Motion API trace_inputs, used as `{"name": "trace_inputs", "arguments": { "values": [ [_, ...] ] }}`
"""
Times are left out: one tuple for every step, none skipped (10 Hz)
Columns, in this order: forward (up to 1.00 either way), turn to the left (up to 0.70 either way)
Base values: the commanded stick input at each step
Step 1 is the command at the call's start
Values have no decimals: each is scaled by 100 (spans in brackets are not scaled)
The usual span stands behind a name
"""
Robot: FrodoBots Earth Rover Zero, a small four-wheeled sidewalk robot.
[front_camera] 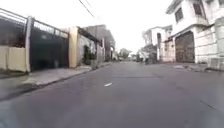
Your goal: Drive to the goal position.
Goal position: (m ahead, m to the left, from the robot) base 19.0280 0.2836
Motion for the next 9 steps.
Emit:
{"name": "trace_inputs", "arguments": {
  "values": [
    [100, -30],
    [100, -30],
    [100, -30],
    [100, -30],
    [100, -30],
    [100, -30],
    [100, -29],
    [100, -24],
    [100, -19]
  ]
}}
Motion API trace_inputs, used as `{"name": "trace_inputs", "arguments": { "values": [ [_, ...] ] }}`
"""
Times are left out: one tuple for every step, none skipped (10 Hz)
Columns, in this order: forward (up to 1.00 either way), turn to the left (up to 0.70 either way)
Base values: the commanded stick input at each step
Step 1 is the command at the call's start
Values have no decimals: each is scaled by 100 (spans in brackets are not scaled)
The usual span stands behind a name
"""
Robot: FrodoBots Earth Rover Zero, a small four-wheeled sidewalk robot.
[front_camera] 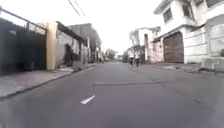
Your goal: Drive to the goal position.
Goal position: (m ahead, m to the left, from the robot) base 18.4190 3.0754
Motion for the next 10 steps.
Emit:
{"name": "trace_inputs", "arguments": {
  "values": [
    [100, -13],
    [100, -8],
    [100, -3],
    [100, 2],
    [100, 7],
    [100, 10],
    [100, 10],
    [100, 10],
    [100, 10],
    [100, 10]
  ]
}}
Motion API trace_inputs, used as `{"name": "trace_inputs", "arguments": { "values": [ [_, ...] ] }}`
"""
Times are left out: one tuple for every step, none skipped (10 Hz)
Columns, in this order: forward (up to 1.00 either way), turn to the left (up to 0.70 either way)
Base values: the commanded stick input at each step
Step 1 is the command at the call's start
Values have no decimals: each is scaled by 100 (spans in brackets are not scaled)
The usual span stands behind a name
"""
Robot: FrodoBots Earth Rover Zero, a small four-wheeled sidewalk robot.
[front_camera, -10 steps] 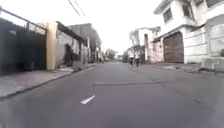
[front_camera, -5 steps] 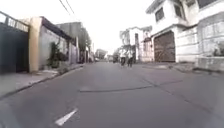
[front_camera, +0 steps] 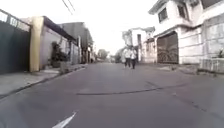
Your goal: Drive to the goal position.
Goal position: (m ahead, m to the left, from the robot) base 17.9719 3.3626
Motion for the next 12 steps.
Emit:
{"name": "trace_inputs", "arguments": {
  "values": [
    [100, 10],
    [100, 10],
    [100, 10],
    [100, 10],
    [100, 10],
    [100, 10],
    [100, 10],
    [100, 10],
    [100, 10],
    [100, 10],
    [100, 10],
    [100, 10]
  ]
}}
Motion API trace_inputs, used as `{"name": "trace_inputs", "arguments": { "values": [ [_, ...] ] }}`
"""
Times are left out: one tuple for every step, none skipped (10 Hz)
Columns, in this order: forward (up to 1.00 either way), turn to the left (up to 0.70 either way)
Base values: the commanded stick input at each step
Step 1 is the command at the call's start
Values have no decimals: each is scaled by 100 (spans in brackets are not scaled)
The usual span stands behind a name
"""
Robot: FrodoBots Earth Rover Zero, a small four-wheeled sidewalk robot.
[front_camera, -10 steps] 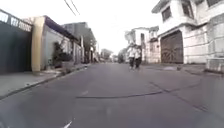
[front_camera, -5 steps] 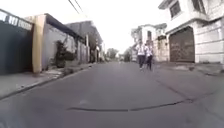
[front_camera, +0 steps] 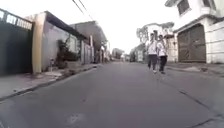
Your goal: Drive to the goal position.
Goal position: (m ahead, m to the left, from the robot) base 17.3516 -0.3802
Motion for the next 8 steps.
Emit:
{"name": "trace_inputs", "arguments": {
  "values": [
    [100, 10],
    [100, 10],
    [100, 10],
    [100, 10],
    [100, -30],
    [100, -30],
    [100, -30],
    [100, -30]
  ]
}}
